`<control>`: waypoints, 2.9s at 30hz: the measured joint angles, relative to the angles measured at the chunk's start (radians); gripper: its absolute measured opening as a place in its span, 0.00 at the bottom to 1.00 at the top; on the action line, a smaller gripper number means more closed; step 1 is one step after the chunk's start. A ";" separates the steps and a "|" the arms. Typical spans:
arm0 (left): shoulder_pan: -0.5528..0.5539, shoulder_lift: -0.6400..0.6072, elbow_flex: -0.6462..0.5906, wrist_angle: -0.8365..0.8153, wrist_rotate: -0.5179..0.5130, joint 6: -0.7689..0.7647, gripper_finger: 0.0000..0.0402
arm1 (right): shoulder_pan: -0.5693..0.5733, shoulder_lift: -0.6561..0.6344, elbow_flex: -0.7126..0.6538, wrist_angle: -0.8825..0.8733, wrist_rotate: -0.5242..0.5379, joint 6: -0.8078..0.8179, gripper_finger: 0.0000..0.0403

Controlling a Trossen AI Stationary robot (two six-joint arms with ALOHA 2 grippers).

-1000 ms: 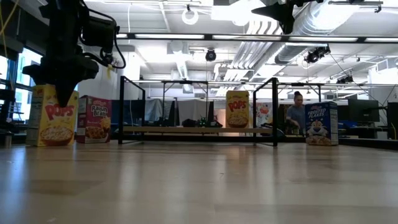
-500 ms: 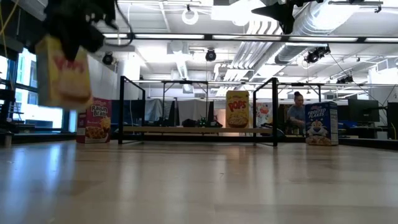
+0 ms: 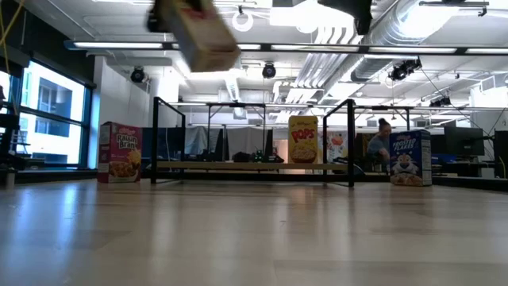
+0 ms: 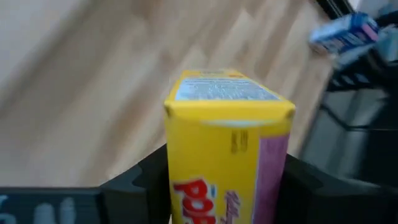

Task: Stack cereal on shelf
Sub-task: Put the yellow cereal box on the shelf aligned with the other yellow cereal box

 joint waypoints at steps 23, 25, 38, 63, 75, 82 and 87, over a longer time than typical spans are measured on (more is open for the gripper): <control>0.101 0.567 0.316 0.430 -0.256 0.492 0.46 | 0.000 0.000 0.000 0.304 -0.004 -0.009 0.62; 0.111 0.592 0.316 0.474 -0.257 0.492 0.46 | 0.000 0.000 0.000 0.303 -0.004 -0.009 0.62; 0.175 0.677 0.315 0.655 -0.246 0.545 0.46 | 0.000 0.000 0.000 0.300 -0.004 -0.010 0.62; 0.195 0.725 0.315 0.722 -0.238 0.540 0.46 | 0.000 0.000 0.000 0.296 0.019 -0.033 0.62; 0.200 0.724 0.315 0.697 -0.199 0.554 0.46 | 0.000 0.000 0.000 0.296 0.020 -0.036 0.62; 0.201 0.724 0.315 0.692 -0.171 0.561 0.47 | 0.000 0.000 0.000 0.296 0.039 -0.037 0.62; 0.205 0.724 0.315 0.670 -0.169 0.569 0.53 | 0.000 0.000 0.000 0.296 0.061 -0.060 0.62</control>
